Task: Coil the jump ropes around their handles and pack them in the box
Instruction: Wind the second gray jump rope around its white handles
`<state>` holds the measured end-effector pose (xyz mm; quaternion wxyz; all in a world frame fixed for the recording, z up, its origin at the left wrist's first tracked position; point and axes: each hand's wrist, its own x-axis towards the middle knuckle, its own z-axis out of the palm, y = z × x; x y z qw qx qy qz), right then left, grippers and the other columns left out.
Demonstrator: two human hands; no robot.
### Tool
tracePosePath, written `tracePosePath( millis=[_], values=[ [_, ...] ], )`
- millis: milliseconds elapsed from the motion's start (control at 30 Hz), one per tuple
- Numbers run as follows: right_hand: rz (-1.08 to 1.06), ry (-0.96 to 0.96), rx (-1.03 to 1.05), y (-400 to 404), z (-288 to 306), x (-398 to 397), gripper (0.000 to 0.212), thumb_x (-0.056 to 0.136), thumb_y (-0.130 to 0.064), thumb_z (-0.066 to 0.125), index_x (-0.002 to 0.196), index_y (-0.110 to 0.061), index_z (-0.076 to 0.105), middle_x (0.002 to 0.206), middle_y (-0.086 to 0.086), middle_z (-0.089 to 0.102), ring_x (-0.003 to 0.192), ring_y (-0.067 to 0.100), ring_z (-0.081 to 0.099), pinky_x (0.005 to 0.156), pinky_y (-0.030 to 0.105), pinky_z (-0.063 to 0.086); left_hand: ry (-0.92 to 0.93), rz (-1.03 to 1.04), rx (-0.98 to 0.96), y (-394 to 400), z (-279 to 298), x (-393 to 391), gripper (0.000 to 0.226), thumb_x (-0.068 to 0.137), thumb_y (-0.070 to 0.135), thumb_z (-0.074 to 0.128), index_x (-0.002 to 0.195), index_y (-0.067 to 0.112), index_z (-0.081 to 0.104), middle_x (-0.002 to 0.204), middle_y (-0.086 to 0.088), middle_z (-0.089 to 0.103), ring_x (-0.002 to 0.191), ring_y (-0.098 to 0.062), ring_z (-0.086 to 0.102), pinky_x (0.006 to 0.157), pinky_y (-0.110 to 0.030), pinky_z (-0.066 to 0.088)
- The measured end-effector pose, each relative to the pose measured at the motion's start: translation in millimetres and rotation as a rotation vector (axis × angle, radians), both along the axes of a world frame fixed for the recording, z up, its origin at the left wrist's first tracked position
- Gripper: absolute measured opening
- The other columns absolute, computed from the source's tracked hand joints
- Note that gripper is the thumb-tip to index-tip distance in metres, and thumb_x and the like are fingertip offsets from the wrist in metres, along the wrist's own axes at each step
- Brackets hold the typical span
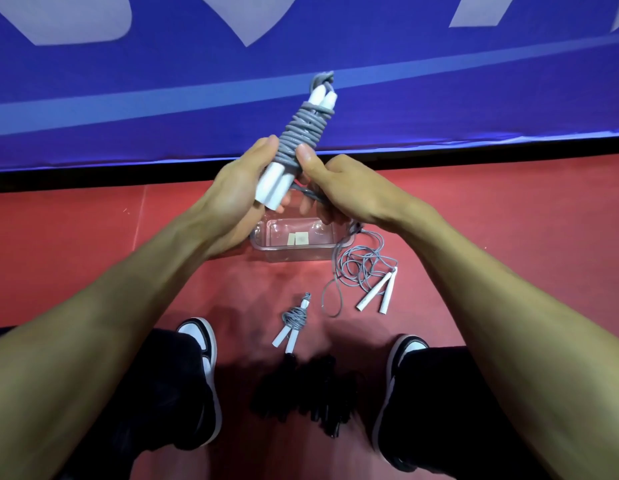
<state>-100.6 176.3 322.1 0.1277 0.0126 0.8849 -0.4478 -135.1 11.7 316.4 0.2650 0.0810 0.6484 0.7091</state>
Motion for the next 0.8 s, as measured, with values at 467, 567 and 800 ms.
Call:
tracePosePath(
  millis=[467, 567, 800],
  values=[
    [0.018, 0.002, -0.018, 1.7, -2.1, -0.6, 0.078, 0.108, -0.050, 0.025, 0.048, -0.013, 0.059, 0.047, 0.002, 0.060, 0.042, 0.014, 0.047, 0.050, 0.023, 0.040, -0.013, -0.066, 0.035, -3.3, 1.3, 1.8, 0.053, 0.078, 0.007, 0.079, 0.124, 0.002, 0.054, 0.101, -0.011, 0.067, 0.098, -0.026, 0.069, 0.091, -0.042, 0.059],
    [0.013, 0.008, -0.011, -0.4, -0.6, -1.2, 0.082, 0.109, -0.046, 0.028, 0.038, -0.018, 0.059, 0.044, 0.000, 0.059, 0.040, 0.013, 0.046, 0.045, 0.017, 0.037, -0.030, -0.026, 0.015, -2.1, 3.2, 1.8, 0.059, 0.080, -0.005, 0.077, 0.130, -0.001, 0.046, 0.098, -0.017, 0.060, 0.092, -0.033, 0.065, 0.080, -0.046, 0.061],
    [0.127, 0.049, 0.127, 2.9, -2.7, 0.1, 0.046, 0.102, -0.020, 0.048, 0.057, -0.019, 0.057, 0.055, -0.003, 0.060, 0.045, 0.007, 0.050, 0.050, 0.019, 0.038, -0.003, -0.014, -0.026, -2.8, 9.2, 8.6, 0.054, 0.082, -0.017, 0.067, 0.121, 0.012, 0.044, 0.092, -0.021, 0.055, 0.062, -0.018, 0.065, 0.061, -0.027, 0.057]
  ],
)
